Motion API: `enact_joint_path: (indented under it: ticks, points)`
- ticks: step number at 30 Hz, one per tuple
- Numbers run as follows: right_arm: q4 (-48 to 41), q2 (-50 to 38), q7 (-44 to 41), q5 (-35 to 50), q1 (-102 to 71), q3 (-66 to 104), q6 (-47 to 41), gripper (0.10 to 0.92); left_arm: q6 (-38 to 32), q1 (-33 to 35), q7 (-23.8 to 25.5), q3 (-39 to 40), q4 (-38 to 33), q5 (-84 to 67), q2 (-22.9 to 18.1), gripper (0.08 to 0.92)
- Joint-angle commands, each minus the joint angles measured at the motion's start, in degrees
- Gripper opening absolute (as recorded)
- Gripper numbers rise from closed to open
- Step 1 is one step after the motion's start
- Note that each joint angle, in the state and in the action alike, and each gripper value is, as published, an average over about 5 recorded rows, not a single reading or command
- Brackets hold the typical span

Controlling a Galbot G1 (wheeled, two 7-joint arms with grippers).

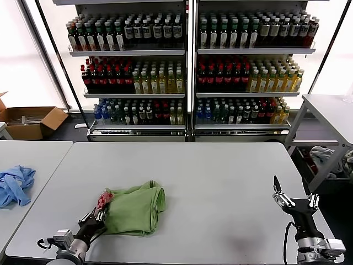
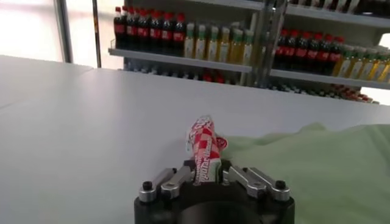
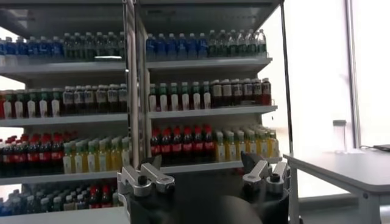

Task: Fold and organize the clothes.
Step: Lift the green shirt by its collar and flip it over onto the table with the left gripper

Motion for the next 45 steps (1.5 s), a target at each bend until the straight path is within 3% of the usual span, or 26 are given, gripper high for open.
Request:
enact_joint_path:
  ticks: [1,6,10,15,21,24,26,30,34,39,45]
  points:
    - [0.16,0.12,0.05,-0.09,0.28,-0.14,-0.05,0.823,-3.66,0.15,-0.87,0.40,-3.26,2.59,0.48,0.175]
    - [0.32,-0.14,0.12,0.00,0.12,0.20,-0.04,0.823,-2.30,-0.50,-3.57,-5.88,-5.99,0.29,3.80,0.138]
    - [0.36,-0.21,0.12,0.04,0.34,0.14,-0.04,0.823,0.03,0.00,-4.71,-15.36,-6.69,-2.77,7.89,0.138]
    - [0.07,-0.20,0.10,0.11,0.83,-0.21,0.00,0.823,2.33,1.83,-4.00,-28.45,-4.88,-3.92,13.23,0.138]
    - [-0.27,-0.35,0.11,0.18,1.17,-0.42,0.16,0.823,3.42,2.37,-2.09,-34.95,-7.07,-0.71,16.27,0.138]
    - [-0.27,-0.28,0.12,0.19,1.20,-0.41,0.15,0.823,3.64,2.29,-1.29,-30.26,-11.80,1.88,14.65,0.138]
    - [-0.17,-0.17,0.09,0.15,1.10,-0.42,0.14,0.823,2.08,2.30,-1.24,-21.62,-12.65,6.77,13.02,0.138]
    - [-0.02,-0.15,0.05,0.11,0.79,-0.28,0.17,0.823,-2.03,-0.21,-2.42,1.14,-5.22,15.83,9.50,0.138]
    - [-0.01,-0.19,0.04,0.12,0.49,-0.02,0.19,0.823,-3.21,-3.20,-3.59,14.84,1.09,20.60,5.19,0.138]
    - [-0.24,-0.07,0.04,0.05,0.52,-0.16,0.14,0.823,-3.06,-5.94,-3.76,20.36,-0.52,21.62,2.41,0.138]
    - [-0.20,0.06,0.02,-0.02,0.99,-0.50,-0.04,0.823,-0.11,-11.84,-5.53,20.99,-3.09,18.92,2.79,0.138]
